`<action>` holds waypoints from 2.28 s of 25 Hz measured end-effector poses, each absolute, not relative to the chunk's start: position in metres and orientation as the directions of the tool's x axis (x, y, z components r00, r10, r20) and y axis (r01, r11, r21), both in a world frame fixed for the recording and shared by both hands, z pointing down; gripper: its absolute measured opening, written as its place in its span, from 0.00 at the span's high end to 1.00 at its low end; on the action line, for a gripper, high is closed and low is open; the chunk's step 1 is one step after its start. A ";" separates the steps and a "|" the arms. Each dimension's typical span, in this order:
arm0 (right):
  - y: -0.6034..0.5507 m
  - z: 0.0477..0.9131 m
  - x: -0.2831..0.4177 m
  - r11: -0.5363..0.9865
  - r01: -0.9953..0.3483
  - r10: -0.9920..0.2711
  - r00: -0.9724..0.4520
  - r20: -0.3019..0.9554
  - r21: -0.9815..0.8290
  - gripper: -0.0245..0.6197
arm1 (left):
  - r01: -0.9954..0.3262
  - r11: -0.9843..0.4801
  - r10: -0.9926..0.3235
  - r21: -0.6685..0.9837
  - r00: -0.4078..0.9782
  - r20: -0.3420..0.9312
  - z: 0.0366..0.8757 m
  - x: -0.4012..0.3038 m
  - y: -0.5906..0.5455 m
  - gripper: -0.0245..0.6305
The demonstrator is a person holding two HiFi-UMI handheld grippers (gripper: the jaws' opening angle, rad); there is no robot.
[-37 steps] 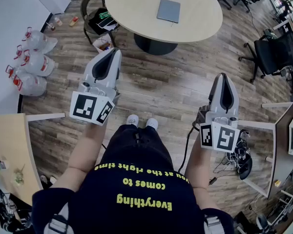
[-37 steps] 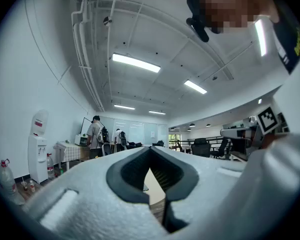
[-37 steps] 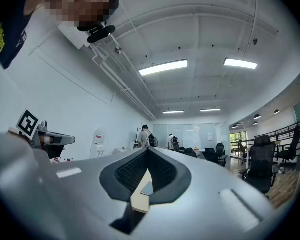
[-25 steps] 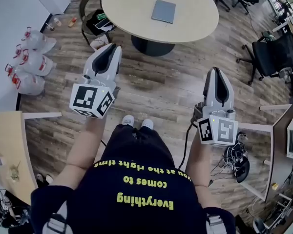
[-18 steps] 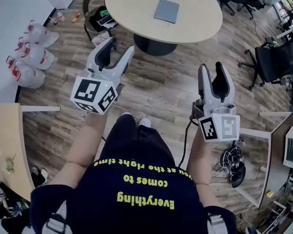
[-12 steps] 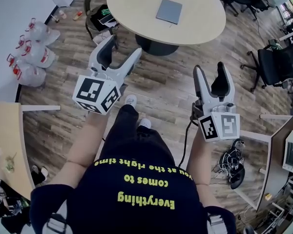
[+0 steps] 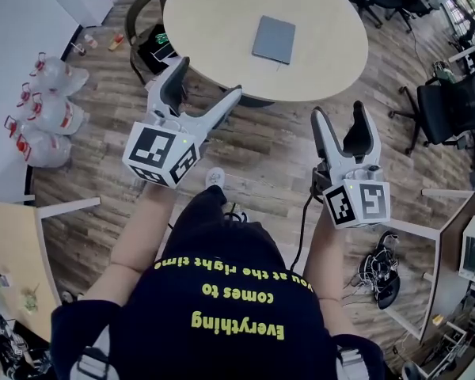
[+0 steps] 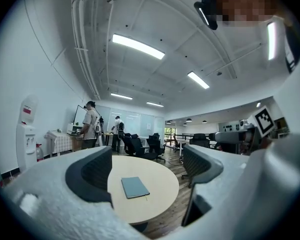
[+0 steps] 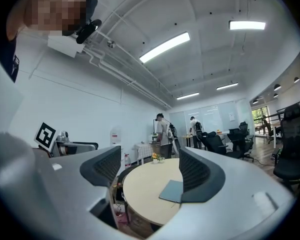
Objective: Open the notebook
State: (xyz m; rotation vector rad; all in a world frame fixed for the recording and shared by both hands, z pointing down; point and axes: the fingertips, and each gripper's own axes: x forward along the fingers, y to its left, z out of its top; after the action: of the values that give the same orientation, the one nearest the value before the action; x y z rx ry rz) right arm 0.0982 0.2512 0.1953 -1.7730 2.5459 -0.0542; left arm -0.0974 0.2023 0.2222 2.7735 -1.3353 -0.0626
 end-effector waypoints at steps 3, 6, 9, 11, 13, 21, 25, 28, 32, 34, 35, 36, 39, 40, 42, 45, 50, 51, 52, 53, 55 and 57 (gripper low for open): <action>0.217 0.190 0.087 0.334 -0.941 -0.943 -0.333 -0.024 -0.047 0.40 | -0.768 -0.637 -0.770 0.058 0.638 -0.015 0.217 -0.106 0.166 0.28; 0.189 0.191 0.077 0.318 -0.947 -0.948 -0.317 -0.016 -0.044 0.40 | -0.757 -0.651 -0.758 0.055 0.652 -0.017 0.216 -0.115 0.136 0.28; 0.167 0.194 0.068 0.302 -0.952 -0.953 -0.302 -0.004 -0.045 0.40 | -0.751 -0.658 -0.752 0.055 0.659 -0.007 0.219 -0.122 0.111 0.28; 0.156 0.197 0.065 0.295 -0.954 -0.955 -0.295 0.009 -0.046 0.40 | -0.751 -0.658 -0.752 0.055 0.659 0.002 0.222 -0.125 0.096 0.28; 0.144 0.201 0.066 0.290 -0.956 -0.956 -0.291 0.024 -0.049 0.40 | -0.750 -0.659 -0.750 0.058 0.661 0.010 0.226 -0.124 0.083 0.28; 0.091 0.217 0.091 0.302 -0.952 -0.952 -0.304 0.047 -0.050 0.41 | -0.761 -0.646 -0.760 0.069 0.649 0.040 0.243 -0.099 0.032 0.28; 0.047 0.223 0.114 0.333 -0.942 -0.941 -0.335 0.049 -0.048 0.41 | -0.766 -0.640 -0.764 0.060 0.643 0.057 0.248 -0.071 -0.003 0.28; 0.007 0.220 0.137 0.371 -0.927 -0.927 -0.373 0.046 -0.051 0.41 | -0.780 -0.620 -0.779 0.085 0.625 0.047 0.245 -0.049 -0.036 0.28; -0.042 0.216 0.158 0.419 -0.908 -0.907 -0.419 0.032 -0.014 0.41 | -0.802 -0.591 -0.804 0.084 0.594 0.014 0.242 -0.026 -0.071 0.28; -0.062 0.218 0.163 0.437 -0.899 -0.899 -0.438 0.034 -0.011 0.38 | -0.816 -0.571 -0.819 0.088 0.574 0.009 0.242 -0.022 -0.083 0.28; -0.070 0.220 0.163 0.447 -0.894 -0.893 -0.448 0.037 -0.013 0.38 | -0.824 -0.560 -0.826 0.087 0.563 0.014 0.244 -0.023 -0.089 0.28; -0.077 0.222 0.162 0.457 -0.890 -0.889 -0.457 0.042 -0.015 0.37 | -0.830 -0.550 -0.832 0.088 0.554 0.019 0.245 -0.024 -0.094 0.28; -0.096 0.232 0.159 0.472 -0.881 -0.879 -0.472 0.067 -0.017 0.34 | -0.836 -0.540 -0.838 0.102 0.545 0.034 0.253 -0.025 -0.108 0.28; -0.101 0.235 0.159 0.473 -0.881 -0.878 -0.473 0.075 -0.017 0.34 | -0.835 -0.540 -0.837 0.104 0.546 0.040 0.256 -0.025 -0.112 0.28; -0.109 0.239 0.158 0.473 -0.881 -0.877 -0.472 0.086 -0.014 0.32 | -0.834 -0.541 -0.836 0.106 0.547 0.046 0.260 -0.025 -0.121 0.28; -0.118 0.244 0.156 0.468 -0.883 -0.878 -0.467 0.101 -0.015 0.32 | -0.823 -0.558 -0.824 0.104 0.565 0.051 0.265 -0.021 -0.133 0.28; -0.130 0.263 0.145 0.434 -0.900 -0.888 -0.435 0.151 -0.040 0.33 | -0.766 -0.629 -0.761 0.137 0.642 0.095 0.286 -0.013 -0.156 0.28; -0.134 0.269 0.143 0.420 -0.906 -0.892 -0.423 0.159 -0.050 0.33 | -0.758 -0.636 -0.753 0.141 0.651 0.102 0.290 -0.014 -0.161 0.28; -0.138 0.275 0.141 0.406 -0.912 -0.896 -0.410 0.168 -0.060 0.33 | -0.751 -0.644 -0.744 0.143 0.659 0.108 0.293 -0.016 -0.167 0.28; -0.142 0.283 0.138 0.392 -0.917 -0.899 -0.398 0.181 -0.068 0.33 | -0.744 -0.653 -0.735 0.144 0.668 0.114 0.296 -0.018 -0.172 0.28; -0.148 0.302 0.133 0.368 -0.926 -0.899 -0.377 0.222 -0.083 0.33 | -0.728 -0.670 -0.719 0.143 0.685 0.121 0.302 -0.022 -0.182 0.28; -0.150 0.321 0.129 0.345 -0.934 -0.896 -0.358 0.264 -0.096 0.33 | -0.721 -0.681 -0.710 0.128 0.693 0.121 0.309 -0.025 -0.190 0.28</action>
State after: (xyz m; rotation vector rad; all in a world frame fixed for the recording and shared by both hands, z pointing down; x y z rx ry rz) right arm 0.1286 -0.1504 0.3214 -1.8595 2.7070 -0.3826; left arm -0.0248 -0.1900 0.3088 2.7361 -1.1656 0.0923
